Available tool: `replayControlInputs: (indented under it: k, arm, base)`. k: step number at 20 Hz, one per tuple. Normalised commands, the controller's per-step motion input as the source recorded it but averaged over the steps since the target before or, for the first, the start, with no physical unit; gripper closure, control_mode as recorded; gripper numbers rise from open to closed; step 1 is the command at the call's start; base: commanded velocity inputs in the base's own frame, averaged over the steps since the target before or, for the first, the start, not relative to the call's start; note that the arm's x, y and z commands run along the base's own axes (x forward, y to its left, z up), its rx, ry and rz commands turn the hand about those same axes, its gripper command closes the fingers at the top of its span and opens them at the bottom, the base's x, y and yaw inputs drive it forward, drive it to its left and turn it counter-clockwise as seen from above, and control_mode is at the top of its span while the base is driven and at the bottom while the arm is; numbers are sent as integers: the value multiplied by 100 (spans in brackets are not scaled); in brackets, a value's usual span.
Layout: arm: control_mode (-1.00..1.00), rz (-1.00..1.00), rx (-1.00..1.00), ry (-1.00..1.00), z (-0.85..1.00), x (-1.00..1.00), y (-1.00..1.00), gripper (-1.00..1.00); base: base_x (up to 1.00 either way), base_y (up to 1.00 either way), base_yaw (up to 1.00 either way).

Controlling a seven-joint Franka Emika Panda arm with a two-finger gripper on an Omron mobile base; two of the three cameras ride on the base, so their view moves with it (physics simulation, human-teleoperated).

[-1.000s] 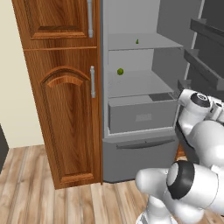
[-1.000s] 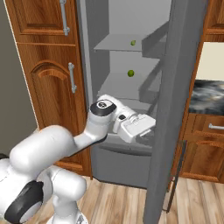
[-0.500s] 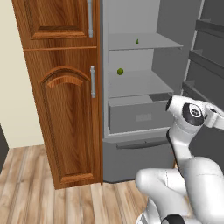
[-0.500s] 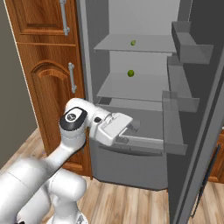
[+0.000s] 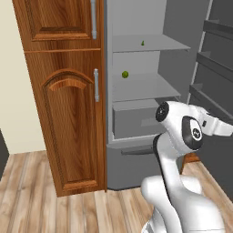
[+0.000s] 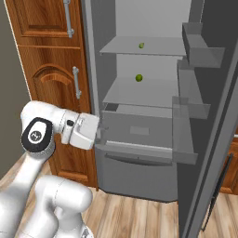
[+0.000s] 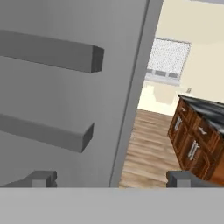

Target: Take the lemon wedge from the fridge and place it on the plate with fish on the dining counter.

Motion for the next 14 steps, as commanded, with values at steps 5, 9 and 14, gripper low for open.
replayControlInputs:
  k: [5, 9, 14]
  arm:
    - [-100, 30, 53, 1, 17, 3, 80, -100]
    - [-100, 17, 60, 2, 17, 0, 60, -100]
    - [-100, 12, 57, 10, 11, -5, 19, -100]
  base:
    - [0, 0, 0]
    - [0, 0, 0]
    - [0, 0, 0]
